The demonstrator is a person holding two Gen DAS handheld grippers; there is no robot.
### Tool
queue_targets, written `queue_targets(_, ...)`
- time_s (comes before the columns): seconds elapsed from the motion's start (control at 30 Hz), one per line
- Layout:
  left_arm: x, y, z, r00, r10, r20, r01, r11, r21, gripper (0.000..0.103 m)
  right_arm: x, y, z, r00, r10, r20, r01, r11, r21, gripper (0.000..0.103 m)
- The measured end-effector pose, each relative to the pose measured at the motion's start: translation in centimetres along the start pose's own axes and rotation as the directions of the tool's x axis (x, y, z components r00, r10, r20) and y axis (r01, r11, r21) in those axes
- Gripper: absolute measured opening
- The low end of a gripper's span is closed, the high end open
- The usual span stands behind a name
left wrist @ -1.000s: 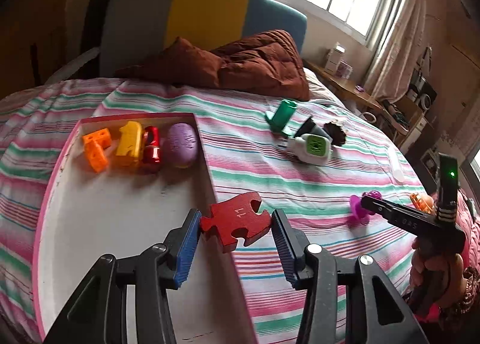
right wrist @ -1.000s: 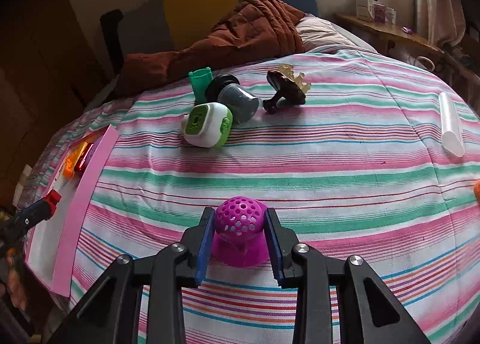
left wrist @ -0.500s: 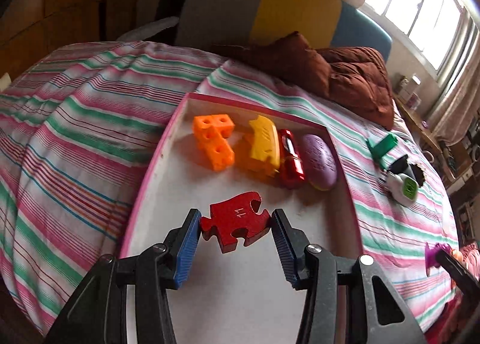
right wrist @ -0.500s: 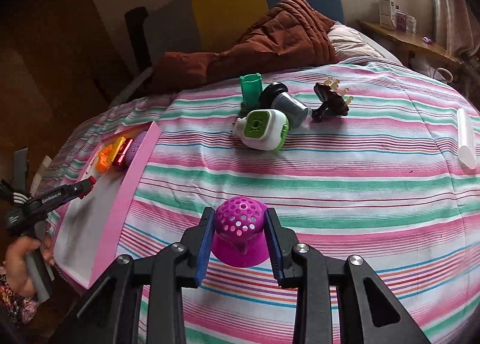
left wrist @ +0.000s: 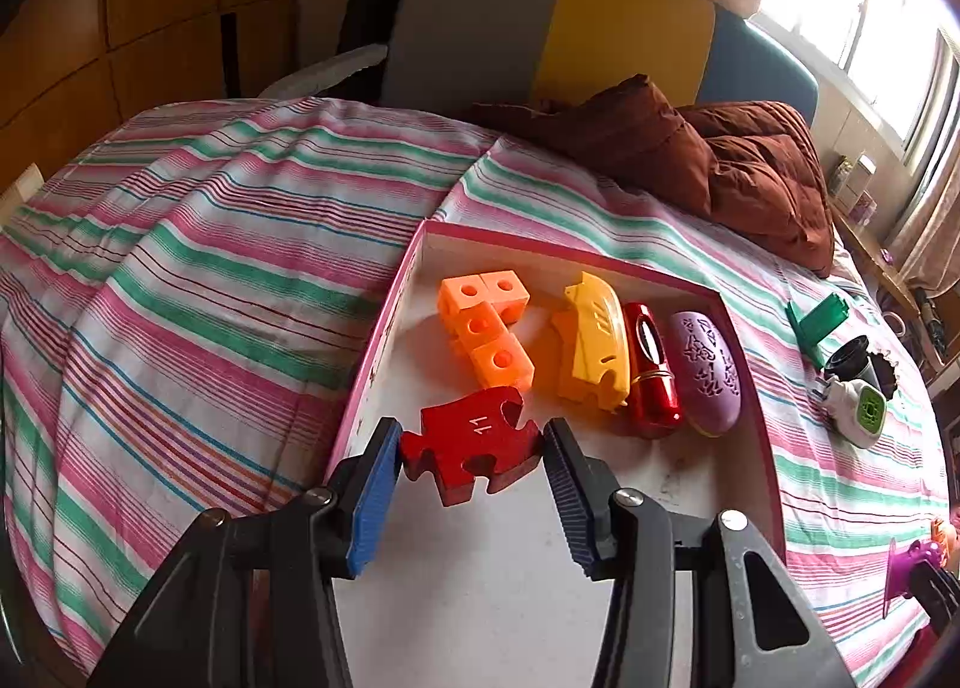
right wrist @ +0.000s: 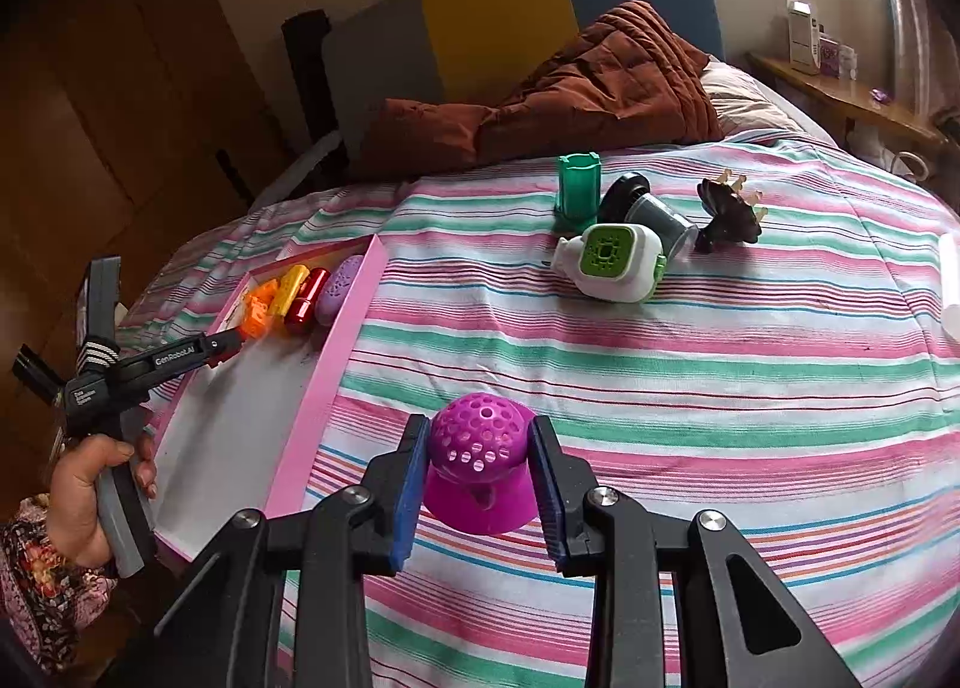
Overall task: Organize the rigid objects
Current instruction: 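Carry the red puzzle piece into the tray and open the left gripper, then carry the magenta suction cup into the tray and open the right gripper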
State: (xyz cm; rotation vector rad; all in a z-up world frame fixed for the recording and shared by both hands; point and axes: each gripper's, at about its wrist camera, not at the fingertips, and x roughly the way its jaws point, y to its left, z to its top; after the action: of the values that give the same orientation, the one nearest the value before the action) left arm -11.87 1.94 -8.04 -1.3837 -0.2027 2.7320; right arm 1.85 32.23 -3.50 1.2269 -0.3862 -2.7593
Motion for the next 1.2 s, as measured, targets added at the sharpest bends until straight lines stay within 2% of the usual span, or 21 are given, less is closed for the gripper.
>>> queue_targets(0.1, 0.4, 0.3, 0.0, 1.000, 0.018, -0.023, -0.018, 1.000, -0.006, 0.049, 0.0, 0.9, 0.0, 1.000, 0.009, 0.003, -0.009, 1.000, -0.012, 0.033)
queue_targets(0.23, -1.0, 0.7, -0.4, 1.000, 0.003, -0.025, -0.004, 0.999, -0.035, 0.049, 0.2, 2.1, -0.1, 1.000, 0.020, 0.000, -0.020, 0.999, -0.038, 0.033)
queue_targets(0.47, -4.1, 1.8, -2.4, 0.996, -0.088, 0.017, 0.089, 0.994, -0.069, 0.049, 0.7, 4.0, 0.2, 0.998, 0.057, -0.012, -0.058, 0.996, -0.068, 0.033)
queue_targets(0.73, -5.5, 0.9, -4.8, 0.989, -0.147, 0.013, 0.147, 0.989, -0.019, 0.049, 1.7, 6.6, 0.3, 0.995, 0.090, -0.040, -0.093, 0.991, -0.095, 0.033)
queue_targets(0.87, -5.8, 0.1, -5.6, 0.990, -0.139, 0.023, 0.139, 0.990, 0.007, 0.049, 2.3, 8.2, 0.7, 0.993, 0.107, -0.059, -0.112, 0.988, -0.103, 0.033)
queue_targets(1.0, -6.2, 0.1, -5.9, 0.988, -0.152, 0.036, 0.152, 0.988, -0.009, 0.049, 3.0, 10.1, 1.3, 0.988, 0.137, -0.068, -0.144, 0.983, -0.118, 0.033)
queue_targets(1.2, -6.7, 0.6, -6.1, 0.990, -0.138, 0.038, 0.139, 0.990, -0.021, 0.049, 4.8, 13.4, 1.9, 0.987, 0.134, -0.086, -0.148, 0.973, -0.178, 0.033)
